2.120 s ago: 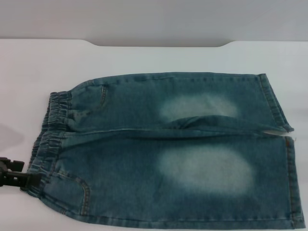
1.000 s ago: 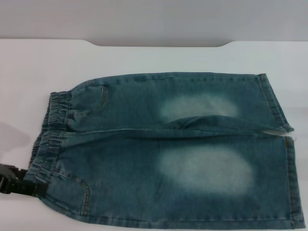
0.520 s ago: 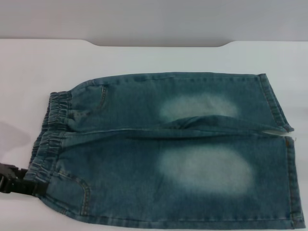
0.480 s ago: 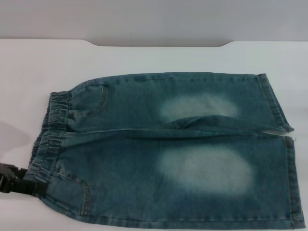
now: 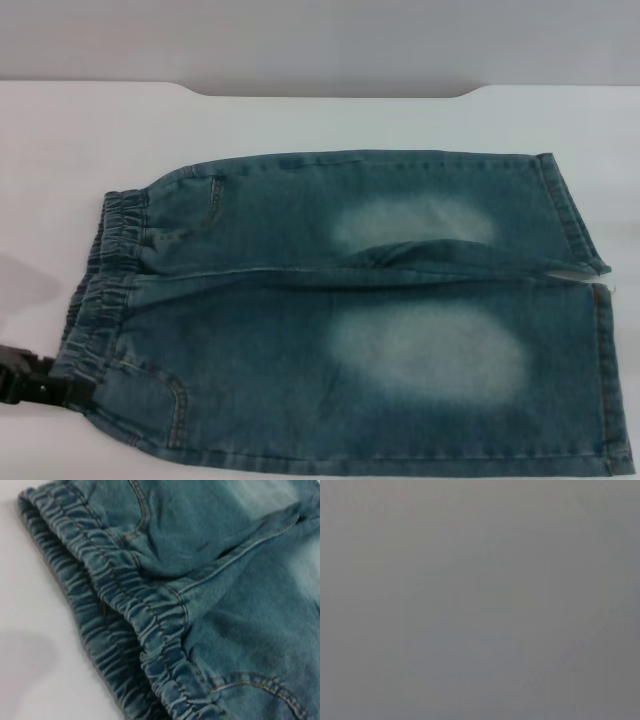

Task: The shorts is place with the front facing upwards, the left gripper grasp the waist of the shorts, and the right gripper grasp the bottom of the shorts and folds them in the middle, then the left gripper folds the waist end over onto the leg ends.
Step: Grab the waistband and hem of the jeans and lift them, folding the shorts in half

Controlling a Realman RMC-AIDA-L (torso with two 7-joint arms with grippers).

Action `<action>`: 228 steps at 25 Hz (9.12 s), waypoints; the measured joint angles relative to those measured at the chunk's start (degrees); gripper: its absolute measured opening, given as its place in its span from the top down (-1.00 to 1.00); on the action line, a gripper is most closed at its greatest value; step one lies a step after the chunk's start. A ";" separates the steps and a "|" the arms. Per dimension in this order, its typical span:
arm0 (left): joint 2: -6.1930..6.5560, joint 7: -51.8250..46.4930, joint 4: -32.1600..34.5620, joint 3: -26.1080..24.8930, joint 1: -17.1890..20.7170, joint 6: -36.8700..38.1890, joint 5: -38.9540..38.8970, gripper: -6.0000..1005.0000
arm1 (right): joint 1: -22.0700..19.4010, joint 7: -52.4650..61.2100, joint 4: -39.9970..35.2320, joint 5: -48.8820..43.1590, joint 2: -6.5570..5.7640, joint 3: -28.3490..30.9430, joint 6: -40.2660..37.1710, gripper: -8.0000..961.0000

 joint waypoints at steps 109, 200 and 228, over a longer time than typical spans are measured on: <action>-2.38 -0.74 0.65 -1.19 -10.12 -0.84 5.07 0.90 | 6.89 80.97 -62.53 -110.28 -0.39 -43.35 -41.60 -0.02; -3.50 -0.21 0.86 -1.19 -10.49 0.34 5.42 0.89 | 10.99 82.52 -55.00 -107.60 0.42 -49.61 -33.39 0.22; -4.45 -0.25 4.35 -1.67 -10.18 0.80 5.02 0.89 | 5.02 81.34 -64.04 -99.31 0.13 -50.28 -32.53 0.93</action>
